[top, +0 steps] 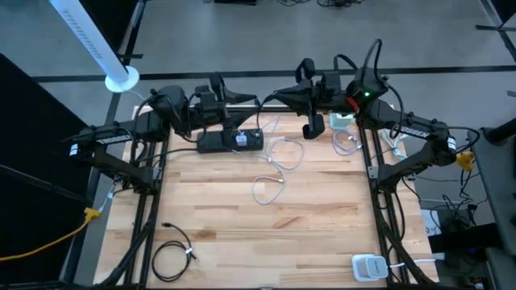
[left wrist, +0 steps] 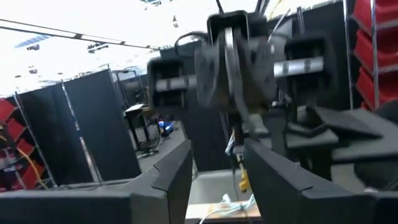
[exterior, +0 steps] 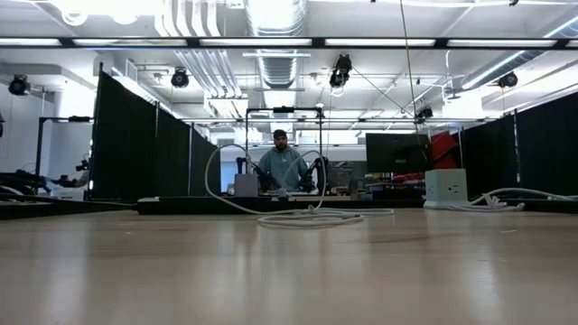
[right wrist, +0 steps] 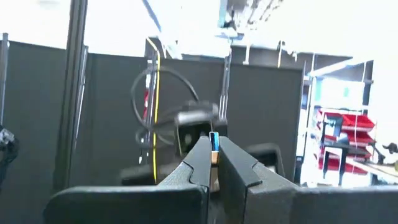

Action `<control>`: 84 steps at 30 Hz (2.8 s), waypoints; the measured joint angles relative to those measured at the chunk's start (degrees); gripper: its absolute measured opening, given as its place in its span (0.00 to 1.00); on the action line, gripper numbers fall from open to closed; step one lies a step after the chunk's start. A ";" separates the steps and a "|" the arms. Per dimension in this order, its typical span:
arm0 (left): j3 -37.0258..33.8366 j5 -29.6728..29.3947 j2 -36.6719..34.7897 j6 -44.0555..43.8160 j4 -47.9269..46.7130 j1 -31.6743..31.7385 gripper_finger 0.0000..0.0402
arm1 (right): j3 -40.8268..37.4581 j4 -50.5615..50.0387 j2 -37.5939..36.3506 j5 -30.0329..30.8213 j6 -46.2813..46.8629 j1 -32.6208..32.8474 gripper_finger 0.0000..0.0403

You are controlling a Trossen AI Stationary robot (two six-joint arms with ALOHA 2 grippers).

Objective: Insert USB
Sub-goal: Insert the top black charger cable into the black outlet extension

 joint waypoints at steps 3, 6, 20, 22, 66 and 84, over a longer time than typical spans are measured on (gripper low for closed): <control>-0.02 -4.00 0.05 2.44 0.02 0.00 0.31 | 0.74 -0.07 0.00 -1.24 0.39 0.00 0.00; -0.02 -6.33 0.05 4.11 0.42 0.42 0.29 | 0.90 1.24 0.00 -1.53 0.69 0.02 0.00; -0.02 -0.80 3.39 -1.22 7.86 1.06 0.28 | 0.94 4.91 0.71 -2.39 2.43 0.13 0.00; -0.02 0.09 3.25 -1.84 9.53 1.03 0.28 | 0.94 4.26 0.89 -2.38 2.41 0.13 0.00; 0.00 7.12 1.25 -5.95 15.70 1.05 0.29 | 0.88 5.13 1.62 -0.16 0.98 -0.11 0.00; 0.00 7.02 1.88 -6.65 16.51 1.05 0.19 | 0.88 5.18 3.54 -0.20 2.40 0.15 0.00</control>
